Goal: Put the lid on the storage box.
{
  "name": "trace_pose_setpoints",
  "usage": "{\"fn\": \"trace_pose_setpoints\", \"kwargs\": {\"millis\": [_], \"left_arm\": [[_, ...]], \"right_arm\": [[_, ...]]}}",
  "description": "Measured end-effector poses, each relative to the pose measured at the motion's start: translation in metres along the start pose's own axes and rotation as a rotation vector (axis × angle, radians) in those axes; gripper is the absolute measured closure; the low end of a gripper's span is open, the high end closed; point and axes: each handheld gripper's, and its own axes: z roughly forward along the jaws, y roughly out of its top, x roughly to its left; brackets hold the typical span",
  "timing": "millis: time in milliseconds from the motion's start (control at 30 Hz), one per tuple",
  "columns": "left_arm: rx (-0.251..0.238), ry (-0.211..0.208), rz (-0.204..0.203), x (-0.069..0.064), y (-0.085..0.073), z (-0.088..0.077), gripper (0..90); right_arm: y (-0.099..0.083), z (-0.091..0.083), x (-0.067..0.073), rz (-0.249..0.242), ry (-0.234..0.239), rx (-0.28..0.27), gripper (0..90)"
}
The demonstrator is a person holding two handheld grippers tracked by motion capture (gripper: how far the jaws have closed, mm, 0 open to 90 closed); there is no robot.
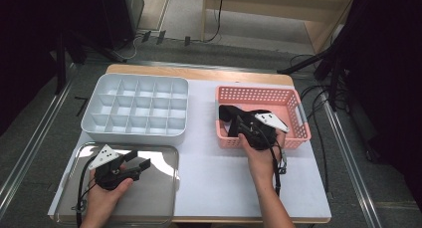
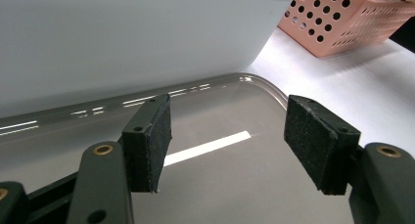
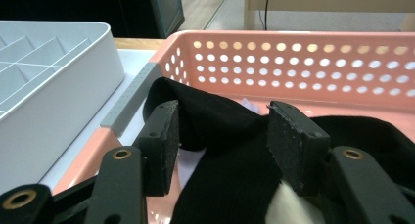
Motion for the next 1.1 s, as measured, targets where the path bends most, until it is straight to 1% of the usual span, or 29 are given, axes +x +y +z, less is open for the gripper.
{"fn": "trace_pose_setpoints", "kwargs": {"millis": [100,167,333,367,533,600,667,767,800,867,933,967,1000,1067,1100], "left_arm": [[-0.007,0.000,-0.002,0.000,0.000,-0.001,35.2],[-0.008,-0.003,0.002,0.000,0.000,-0.001,34.8],[-0.006,0.007,0.013,-0.002,-0.001,-0.001,32.5],[-0.006,0.007,0.014,-0.002,-0.001,-0.001,32.1],[-0.007,0.007,0.011,-0.001,0.000,-0.001,31.1],[-0.005,0.009,0.012,-0.001,0.000,-0.001,31.1],[-0.004,0.008,0.012,-0.001,0.000,-0.001,31.0],[-0.001,0.009,0.013,-0.001,0.000,0.000,31.0],[0.000,0.009,0.013,-0.001,0.000,0.000,31.0],[0.003,0.009,0.014,-0.001,0.000,0.000,31.0],[0.004,0.008,0.011,-0.001,0.000,0.000,31.1],[0.003,0.006,0.011,-0.001,0.000,0.000,31.1],[0.004,0.004,0.013,-0.001,0.000,0.000,31.2],[0.006,0.002,0.014,-0.001,0.000,0.000,31.9],[0.005,0.002,0.012,-0.001,0.000,0.000,31.9]], "right_arm": [[0.002,0.008,0.003,-0.016,0.019,0.014,45.3],[0.002,0.013,0.003,-0.014,0.023,0.032,45.4],[0.001,0.027,0.001,0.021,0.018,0.068,47.4],[0.001,0.029,0.000,0.018,0.010,0.081,48.0],[0.004,0.040,0.001,0.007,0.002,0.113,48.1],[0.005,0.044,0.001,0.015,0.000,0.126,47.6],[0.006,0.048,0.001,0.034,0.003,0.143,47.7],[0.007,0.054,0.001,0.031,-0.006,0.168,47.7],[0.007,0.055,0.002,0.038,-0.003,0.181,47.9],[0.007,0.057,0.002,0.040,-0.012,0.192,49.9],[0.007,0.059,0.002,0.034,-0.023,0.217,54.9],[0.008,0.060,0.003,0.041,-0.027,0.230,58.0],[0.008,0.060,0.002,0.043,-0.033,0.235,62.8],[0.008,0.059,-0.001,0.066,-0.041,0.240,75.0],[0.007,0.059,-0.002,0.065,-0.048,0.245,80.2]]}}
